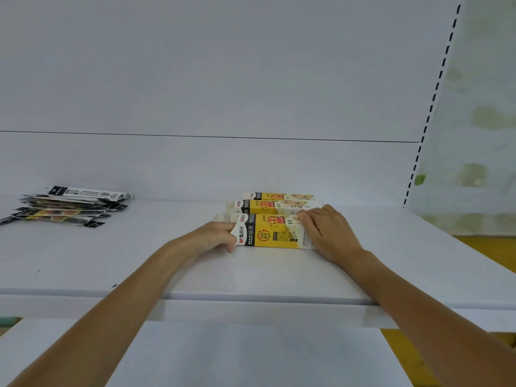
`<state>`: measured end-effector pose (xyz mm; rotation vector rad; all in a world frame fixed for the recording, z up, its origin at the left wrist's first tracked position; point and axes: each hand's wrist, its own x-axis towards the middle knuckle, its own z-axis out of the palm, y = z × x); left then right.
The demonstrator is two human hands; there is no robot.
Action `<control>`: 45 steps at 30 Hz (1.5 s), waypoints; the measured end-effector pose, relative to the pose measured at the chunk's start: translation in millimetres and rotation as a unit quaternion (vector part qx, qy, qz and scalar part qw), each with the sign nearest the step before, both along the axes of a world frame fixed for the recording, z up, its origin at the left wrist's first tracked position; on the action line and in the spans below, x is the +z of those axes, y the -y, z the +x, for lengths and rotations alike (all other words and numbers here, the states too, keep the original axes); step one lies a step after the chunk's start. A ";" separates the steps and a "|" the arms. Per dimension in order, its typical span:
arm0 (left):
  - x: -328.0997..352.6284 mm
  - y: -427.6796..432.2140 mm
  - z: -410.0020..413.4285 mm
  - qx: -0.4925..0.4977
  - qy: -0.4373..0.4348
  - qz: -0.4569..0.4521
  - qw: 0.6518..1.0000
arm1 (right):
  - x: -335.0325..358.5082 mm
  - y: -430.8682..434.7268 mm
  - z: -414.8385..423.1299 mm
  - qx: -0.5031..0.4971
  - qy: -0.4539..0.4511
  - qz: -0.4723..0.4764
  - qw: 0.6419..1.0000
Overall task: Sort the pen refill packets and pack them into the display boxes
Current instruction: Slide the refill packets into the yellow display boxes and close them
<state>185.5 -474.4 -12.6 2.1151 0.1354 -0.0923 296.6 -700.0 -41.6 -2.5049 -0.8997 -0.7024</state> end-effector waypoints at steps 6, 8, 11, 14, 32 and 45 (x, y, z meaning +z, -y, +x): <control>-17.8 -1.7 8.3 0.105 0.102 -0.074 0.987 | 5.8 -0.5 -11.0 -0.072 0.045 -0.035 0.996; -25.5 -4.4 6.7 0.169 0.182 -0.094 0.964 | 7.3 0.7 -15.2 -0.135 0.097 -0.070 0.984; -26.9 -5.2 4.0 0.208 0.267 -0.037 0.940 | 7.6 1.8 -16.5 -0.153 0.066 -0.099 0.981; -30.8 1.4 5.9 0.152 0.245 0.174 0.941 | 5.7 1.3 -12.4 -0.189 0.034 -0.144 0.971; -20.0 -152.3 -122.2 0.326 0.178 0.258 0.892 | 59.0 -224.4 -86.0 0.109 0.139 -0.080 0.981; -12.5 -361.2 -193.7 0.361 0.148 0.263 0.883 | 35.0 -467.2 -146.5 0.290 0.103 -0.077 0.948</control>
